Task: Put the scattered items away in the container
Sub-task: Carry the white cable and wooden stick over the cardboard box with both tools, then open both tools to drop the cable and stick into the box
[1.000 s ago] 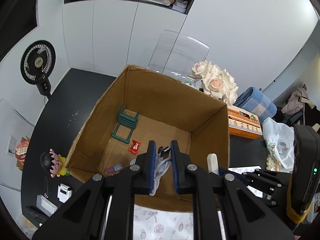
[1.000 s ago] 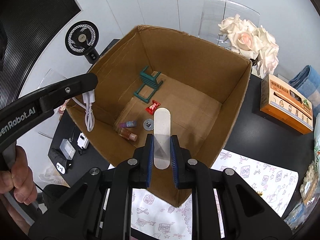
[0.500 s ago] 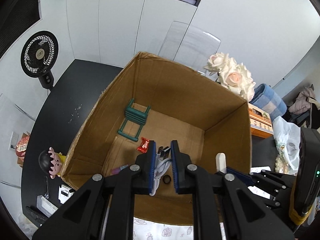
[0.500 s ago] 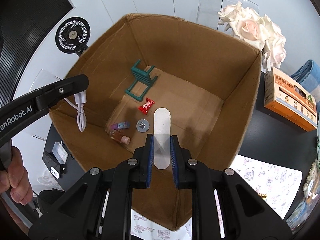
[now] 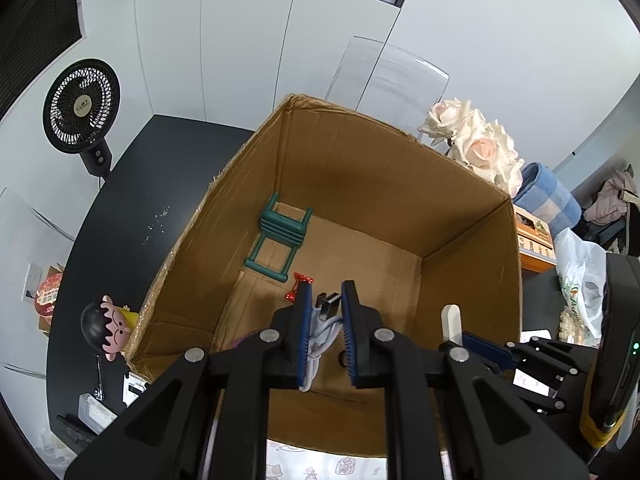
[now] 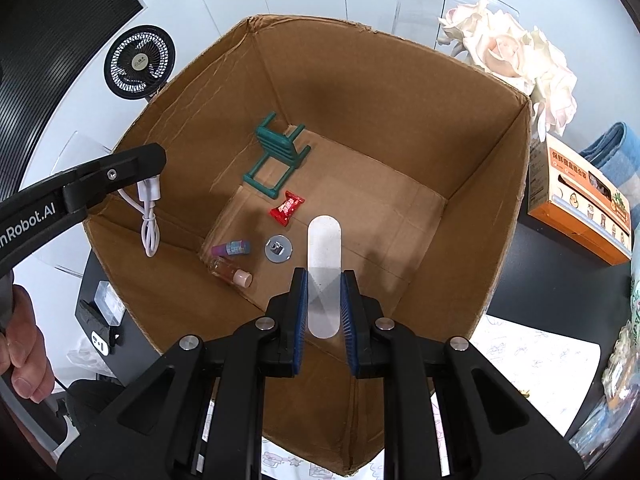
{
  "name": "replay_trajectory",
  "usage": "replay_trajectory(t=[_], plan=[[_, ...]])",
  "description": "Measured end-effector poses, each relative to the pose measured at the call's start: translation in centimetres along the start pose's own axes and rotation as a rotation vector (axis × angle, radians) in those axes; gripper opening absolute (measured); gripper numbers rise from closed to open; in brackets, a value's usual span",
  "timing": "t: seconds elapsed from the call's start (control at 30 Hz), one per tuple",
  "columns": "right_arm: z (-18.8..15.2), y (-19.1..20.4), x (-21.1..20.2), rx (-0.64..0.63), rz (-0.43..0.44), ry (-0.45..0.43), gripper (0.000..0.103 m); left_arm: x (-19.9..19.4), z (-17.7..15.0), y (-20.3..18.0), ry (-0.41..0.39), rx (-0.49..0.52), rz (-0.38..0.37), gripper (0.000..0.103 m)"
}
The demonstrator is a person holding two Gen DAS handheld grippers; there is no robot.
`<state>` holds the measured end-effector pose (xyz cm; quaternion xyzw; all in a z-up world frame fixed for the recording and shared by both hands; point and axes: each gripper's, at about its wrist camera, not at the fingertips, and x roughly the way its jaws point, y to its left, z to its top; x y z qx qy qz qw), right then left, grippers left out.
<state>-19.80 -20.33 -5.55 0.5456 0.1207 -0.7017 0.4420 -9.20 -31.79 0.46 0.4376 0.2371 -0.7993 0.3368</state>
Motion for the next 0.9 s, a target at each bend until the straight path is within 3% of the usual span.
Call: replay_trajectory(t=[0.3, 0.37, 0.4, 0.43, 0.47, 0.5, 0.53, 0.6, 0.9], plan=[[0.0, 0.0, -0.7, 0.003, 0.008, -0.024, 0.017, -0.2, 0.0, -0.1, -0.002, 0.001, -0.007, 0.015], [0.1, 0.0, -0.8, 0.004, 0.009, -0.029, 0.032, -0.3, 0.0, -0.2, -0.003, 0.004, -0.006, 0.017], [0.1, 0.0, -0.9, 0.004, 0.01, -0.032, 0.06, -0.3, 0.0, -0.2, -0.004, 0.006, -0.006, 0.027], [0.1, -0.1, -1.1, 0.006, 0.01, -0.04, 0.075, -0.4, 0.0, -0.2, -0.004, 0.008, -0.006, 0.048], [0.1, -0.2, -1.2, 0.008, 0.008, -0.046, 0.077, -0.5, 0.0, -0.3, -0.01, 0.011, -0.001, 0.061], [0.2, -0.4, -1.4, 0.01, 0.007, -0.051, 0.08, -0.6, 0.0, -0.3, -0.017, 0.014, 0.006, 0.082], [0.2, -0.4, -1.5, 0.012, 0.005, -0.053, 0.088, -0.8, -0.1, -0.4, -0.025, 0.018, 0.008, 0.089], [0.2, -0.6, -1.8, 0.011, 0.004, -0.059, 0.103, -0.9, 0.0, -0.5, -0.032, 0.024, 0.018, 0.089], [0.1, -0.8, -3.0, -0.01, -0.069, -0.074, 0.103, -1.8, 0.0, -1.1, -0.049, 0.039, 0.041, 0.097]])
